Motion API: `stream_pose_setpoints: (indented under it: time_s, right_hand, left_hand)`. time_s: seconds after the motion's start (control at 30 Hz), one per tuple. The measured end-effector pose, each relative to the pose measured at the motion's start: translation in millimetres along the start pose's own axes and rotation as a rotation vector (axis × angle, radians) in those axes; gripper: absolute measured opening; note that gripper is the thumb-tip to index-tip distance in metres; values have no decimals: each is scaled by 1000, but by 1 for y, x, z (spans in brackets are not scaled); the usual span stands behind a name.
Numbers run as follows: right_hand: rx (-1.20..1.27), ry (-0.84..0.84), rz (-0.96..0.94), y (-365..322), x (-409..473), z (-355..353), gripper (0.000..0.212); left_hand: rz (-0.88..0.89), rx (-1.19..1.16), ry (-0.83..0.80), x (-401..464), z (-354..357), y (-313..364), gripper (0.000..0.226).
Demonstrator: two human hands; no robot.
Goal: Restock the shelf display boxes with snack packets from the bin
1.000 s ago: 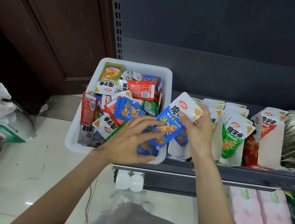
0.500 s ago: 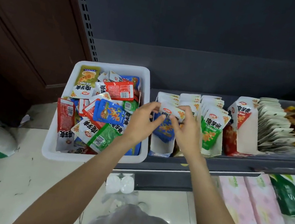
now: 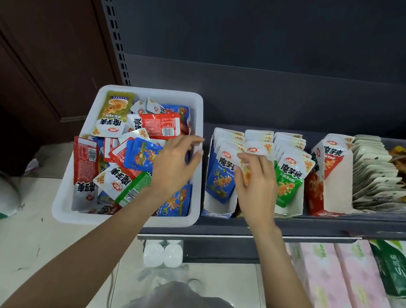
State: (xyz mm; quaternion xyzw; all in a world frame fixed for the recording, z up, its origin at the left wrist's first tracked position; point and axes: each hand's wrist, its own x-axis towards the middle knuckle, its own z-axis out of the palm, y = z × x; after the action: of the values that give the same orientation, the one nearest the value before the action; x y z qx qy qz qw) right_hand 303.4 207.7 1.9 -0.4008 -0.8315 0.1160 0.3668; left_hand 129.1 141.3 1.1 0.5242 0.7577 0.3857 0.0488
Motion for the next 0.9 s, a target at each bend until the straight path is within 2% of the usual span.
stream_pose_setpoints:
  time_s: [0.1,0.2,0.33,0.43,0.53,0.67,0.8,0.9]
  right_hand:
    - [130,-89,-83,-24,-4,2,16]
    - [188,-291,-168,-50,-5,15,14]
    - [33,-575,-216,-78,4,49,29]
    - [-74,-765,-257,-92,19,84,50]
    - [-209,-780,-316,-102,26,119,66]
    - [-305,-746,-288,-105,25,147,77]
    - [-222,-683,-321,-102,15,144,75]
    - [-39,-632,-284,-103,8,127,75]
  left_hand:
    - [-37,-67,129,-21,-25,-13,20]
    - [-113,-2,166,-44,-47,-39,20]
    - [-207,262,37,-61,-65,-86,35]
    - [-263,317,-92,-60,-67,-100,44]
    - [-296,312,-149,-56,-64,-102,48]
    - [-344,306,-122,-49,-63,-101,46]
    - [-420,226,-48,-39,-62,-98,37]
    - [-419,127,64,-36,-65,-93,27]
